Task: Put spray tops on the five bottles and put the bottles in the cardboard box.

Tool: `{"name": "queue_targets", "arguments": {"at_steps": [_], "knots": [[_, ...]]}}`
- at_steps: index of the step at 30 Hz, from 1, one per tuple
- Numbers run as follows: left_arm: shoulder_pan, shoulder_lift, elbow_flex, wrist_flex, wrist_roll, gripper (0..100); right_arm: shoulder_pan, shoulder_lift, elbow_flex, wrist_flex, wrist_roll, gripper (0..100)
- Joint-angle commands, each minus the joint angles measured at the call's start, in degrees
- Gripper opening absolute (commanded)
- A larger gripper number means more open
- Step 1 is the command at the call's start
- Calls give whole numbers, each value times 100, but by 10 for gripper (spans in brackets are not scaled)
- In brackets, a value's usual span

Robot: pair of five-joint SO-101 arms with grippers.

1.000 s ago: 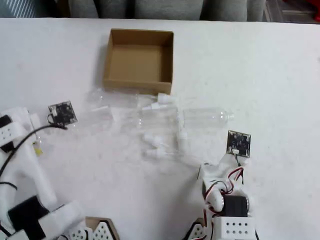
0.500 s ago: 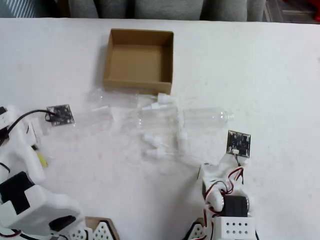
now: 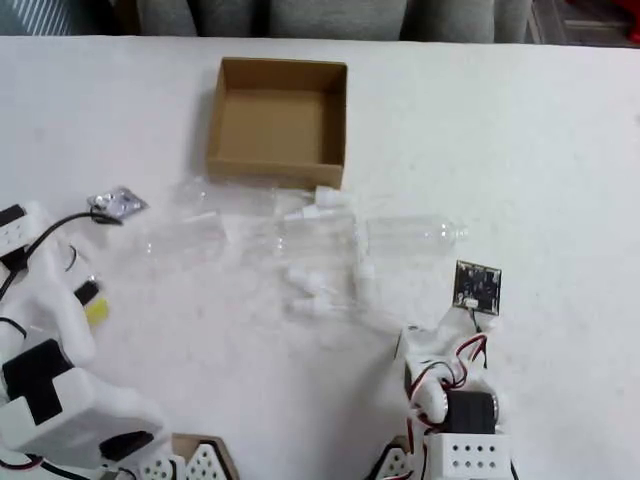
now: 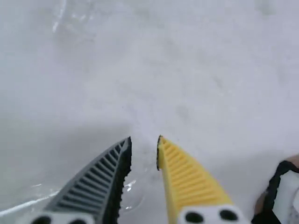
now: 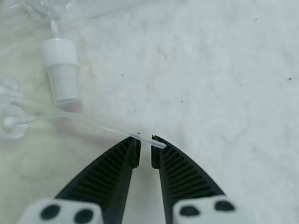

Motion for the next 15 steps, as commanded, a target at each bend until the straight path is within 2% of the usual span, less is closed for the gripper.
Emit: {"name": "queue_targets", "arguments": {"at_steps": [1, 6, 10, 11, 12, 13, 15], "knots": [[84, -57, -615, 281, 352, 120, -22, -22, 44, 22, -9, 15], [31, -57, -1934, 1160, 334, 273, -13, -22, 44, 22, -9, 15], [22, -57, -2708, 1899, 281, 290, -4, -22, 44, 22, -18, 15], [13, -57, -2796, 2189, -105, 290, -4, -22, 44, 22, -18, 15], [-31, -57, -2857, 2409, -870, 290, -4, -22, 44, 22, -18, 15], [-154, -57, -2892, 2470, -1670, 290, -4, -22, 44, 22, -18, 15], [-382, -57, -2901, 2356, -2681, 284, -4, -22, 44, 22, -18, 15]]}}
